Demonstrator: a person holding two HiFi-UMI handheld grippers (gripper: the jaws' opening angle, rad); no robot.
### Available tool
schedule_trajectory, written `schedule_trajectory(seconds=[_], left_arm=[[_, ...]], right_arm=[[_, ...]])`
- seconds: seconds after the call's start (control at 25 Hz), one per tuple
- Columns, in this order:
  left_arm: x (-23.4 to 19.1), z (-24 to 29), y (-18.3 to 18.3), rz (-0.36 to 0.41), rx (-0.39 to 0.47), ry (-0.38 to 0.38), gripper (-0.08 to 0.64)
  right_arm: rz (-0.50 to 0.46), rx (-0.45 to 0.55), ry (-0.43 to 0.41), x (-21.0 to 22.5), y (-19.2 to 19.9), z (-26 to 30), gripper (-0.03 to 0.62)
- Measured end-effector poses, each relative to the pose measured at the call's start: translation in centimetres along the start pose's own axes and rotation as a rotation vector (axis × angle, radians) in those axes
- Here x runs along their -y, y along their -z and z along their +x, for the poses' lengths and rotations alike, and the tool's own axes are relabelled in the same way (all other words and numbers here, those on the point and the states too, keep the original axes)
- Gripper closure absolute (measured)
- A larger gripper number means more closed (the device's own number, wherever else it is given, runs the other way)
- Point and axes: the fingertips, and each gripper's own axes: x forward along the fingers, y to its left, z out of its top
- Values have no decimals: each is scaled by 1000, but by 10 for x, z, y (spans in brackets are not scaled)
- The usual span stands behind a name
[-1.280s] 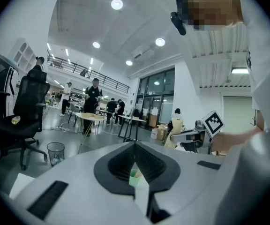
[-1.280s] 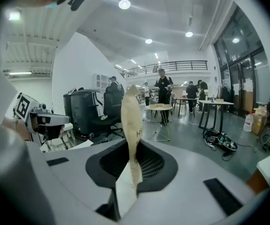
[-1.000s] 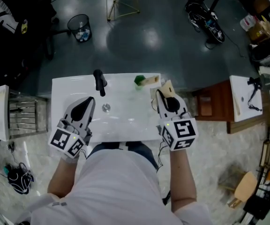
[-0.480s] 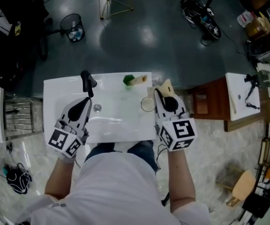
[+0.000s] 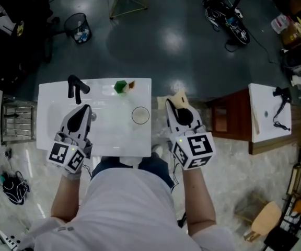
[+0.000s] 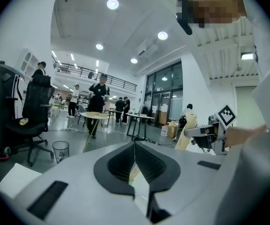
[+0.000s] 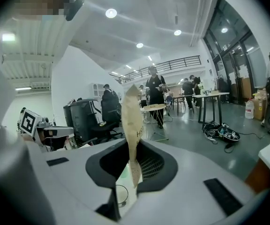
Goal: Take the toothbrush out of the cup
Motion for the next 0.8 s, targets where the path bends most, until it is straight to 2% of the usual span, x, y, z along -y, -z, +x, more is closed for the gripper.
schedule_trajectory(seconds=[0.32, 0.6, 0.8], left_arm=[[63, 11, 1, 36, -7, -130, 541], [102, 19, 4, 38, -15, -165, 541], [112, 31, 11, 36, -30, -163, 540]], right_arm=[[6, 27, -81, 51, -3, -36, 537], [29, 32, -124, 70, -6, -58, 537], [31, 36, -135, 74, -7, -65, 537]])
